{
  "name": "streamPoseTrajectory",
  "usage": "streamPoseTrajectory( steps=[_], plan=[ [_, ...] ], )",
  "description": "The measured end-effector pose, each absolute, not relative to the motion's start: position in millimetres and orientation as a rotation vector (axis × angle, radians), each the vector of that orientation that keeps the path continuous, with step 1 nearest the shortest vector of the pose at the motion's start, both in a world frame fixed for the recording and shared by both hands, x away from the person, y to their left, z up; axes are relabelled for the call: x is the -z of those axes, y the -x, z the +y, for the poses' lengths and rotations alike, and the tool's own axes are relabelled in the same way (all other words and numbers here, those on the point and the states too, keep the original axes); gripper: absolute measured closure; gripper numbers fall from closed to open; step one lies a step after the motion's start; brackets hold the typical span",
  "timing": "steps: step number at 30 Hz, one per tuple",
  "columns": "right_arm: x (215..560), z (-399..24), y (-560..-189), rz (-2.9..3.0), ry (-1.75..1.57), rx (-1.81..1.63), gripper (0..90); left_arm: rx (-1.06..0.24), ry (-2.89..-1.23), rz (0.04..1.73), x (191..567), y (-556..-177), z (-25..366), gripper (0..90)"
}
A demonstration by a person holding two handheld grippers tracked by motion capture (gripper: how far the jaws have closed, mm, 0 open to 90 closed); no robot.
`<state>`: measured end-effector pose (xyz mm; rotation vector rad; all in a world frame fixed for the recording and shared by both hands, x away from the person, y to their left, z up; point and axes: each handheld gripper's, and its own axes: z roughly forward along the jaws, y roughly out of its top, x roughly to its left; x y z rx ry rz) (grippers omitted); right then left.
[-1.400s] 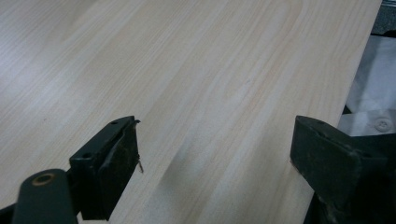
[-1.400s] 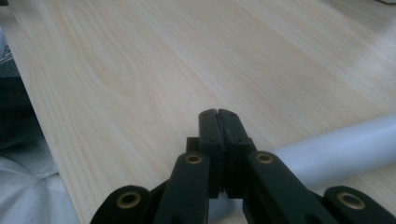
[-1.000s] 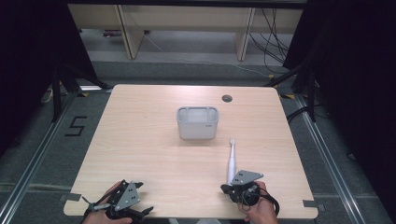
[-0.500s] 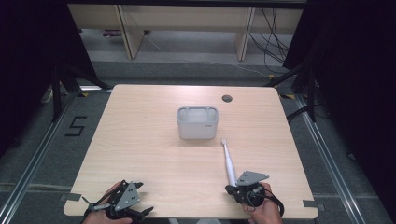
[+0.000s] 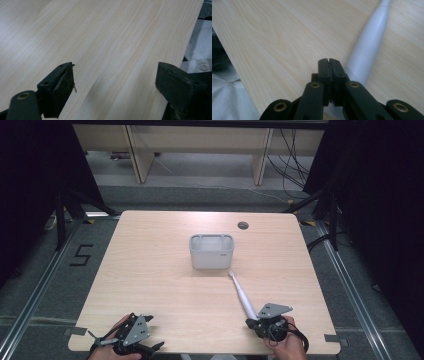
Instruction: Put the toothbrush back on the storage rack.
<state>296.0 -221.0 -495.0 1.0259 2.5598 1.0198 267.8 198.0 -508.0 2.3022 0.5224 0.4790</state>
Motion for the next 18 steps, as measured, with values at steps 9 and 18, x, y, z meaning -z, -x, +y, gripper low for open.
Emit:
streamPoseTrajectory(
  steps=[9, 18],
  plan=[
    [496.2, -227.2, -298.0, 2.545, -1.02, -1.011, 88.5, -0.485, -2.312, 0.518, 507.5, -268.1, 198.6, 14.8],
    [487.1, -226.4, -297.0, 2.561, -1.023, -1.006, 85.3, -0.485, -2.317, 0.532, 507.3, -268.5, 198.8, 14.8]
  ],
)
